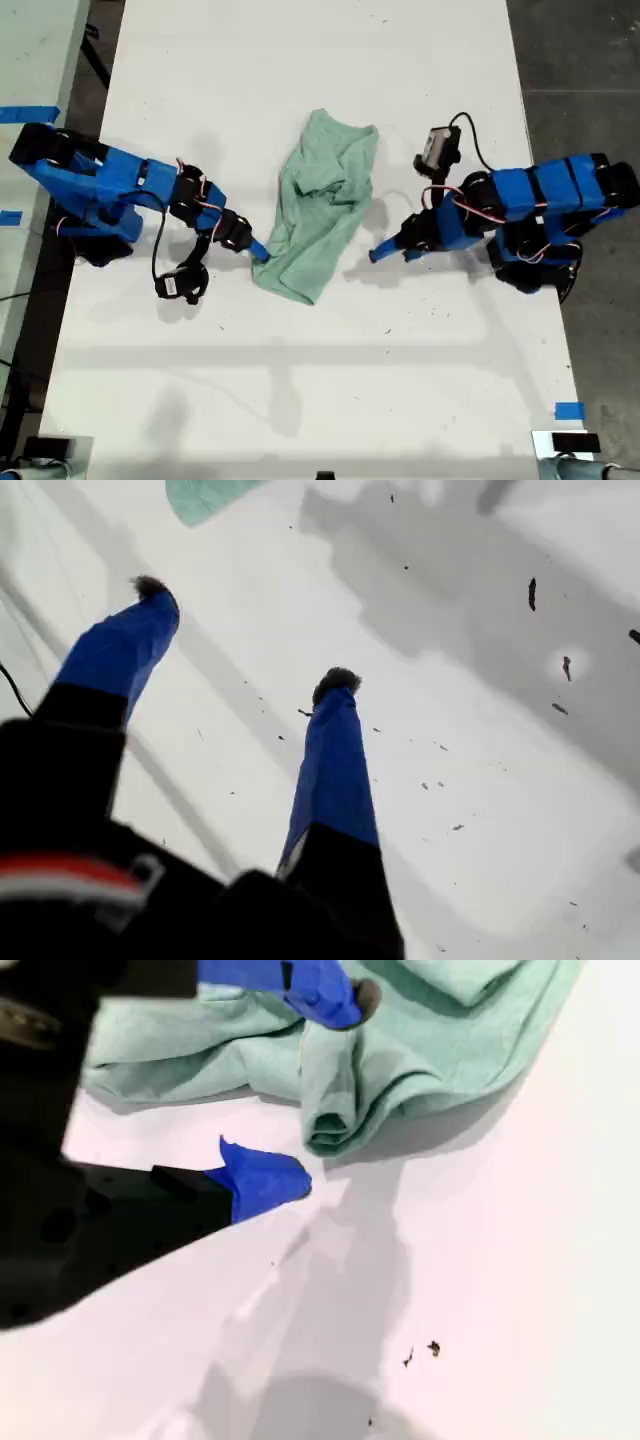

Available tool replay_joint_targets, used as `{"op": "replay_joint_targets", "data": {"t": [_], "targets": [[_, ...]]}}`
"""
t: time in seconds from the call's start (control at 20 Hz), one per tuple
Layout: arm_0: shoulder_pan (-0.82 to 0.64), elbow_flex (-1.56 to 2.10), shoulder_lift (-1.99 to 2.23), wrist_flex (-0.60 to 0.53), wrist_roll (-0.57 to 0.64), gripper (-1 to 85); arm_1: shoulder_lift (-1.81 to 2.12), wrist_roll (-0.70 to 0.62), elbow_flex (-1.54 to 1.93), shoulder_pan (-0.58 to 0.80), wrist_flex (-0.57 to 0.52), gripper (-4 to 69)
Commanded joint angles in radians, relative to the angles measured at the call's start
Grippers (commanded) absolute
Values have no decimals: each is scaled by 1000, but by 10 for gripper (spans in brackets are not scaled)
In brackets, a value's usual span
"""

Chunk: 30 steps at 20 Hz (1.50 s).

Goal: Fold tshirt

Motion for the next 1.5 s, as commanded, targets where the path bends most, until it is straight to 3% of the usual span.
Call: {"op": "replay_joint_targets", "data": {"t": [0.0, 0.2, 0.25, 0.3, 0.4, 0.6, 0.7, 1.05, 1.1, 1.25, 1.45], "targets": [[-46, -95, -80, -51, 84, 206, 3, -12, -43, -9, -25, 268], [-74, -110, -152, -74, 112, 186, 3, -8, -35, -14, -25, 268], [-77, -112, -150, -75, 115, 141, 3, -8, -34, -14, -26, 268], [-75, -126, -140, -58, 115, 43, 3, -9, -29, -14, -29, 268], [-60, -183, -112, 14, 118, 1, 3, -11, -21, -12, -40, 268], [-55, -351, -77, 233, 118, 1, 5, -18, -5, -8, -64, 268], [-38, -446, -77, 281, 121, 1, 5, -20, -2, -8, -69, 268], [86, -782, -360, 161, 149, 1, 11, -14, 8, -12, -67, 268], [91, -827, -426, 175, 143, 14, 11, -14, 8, -12, -67, 267], [80, -848, -555, 239, 61, 171, 11, -12, 8, -14, -67, 267], [61, -862, -551, 357, 52, 214, 12, -5, 8, -21, -66, 267]]}}
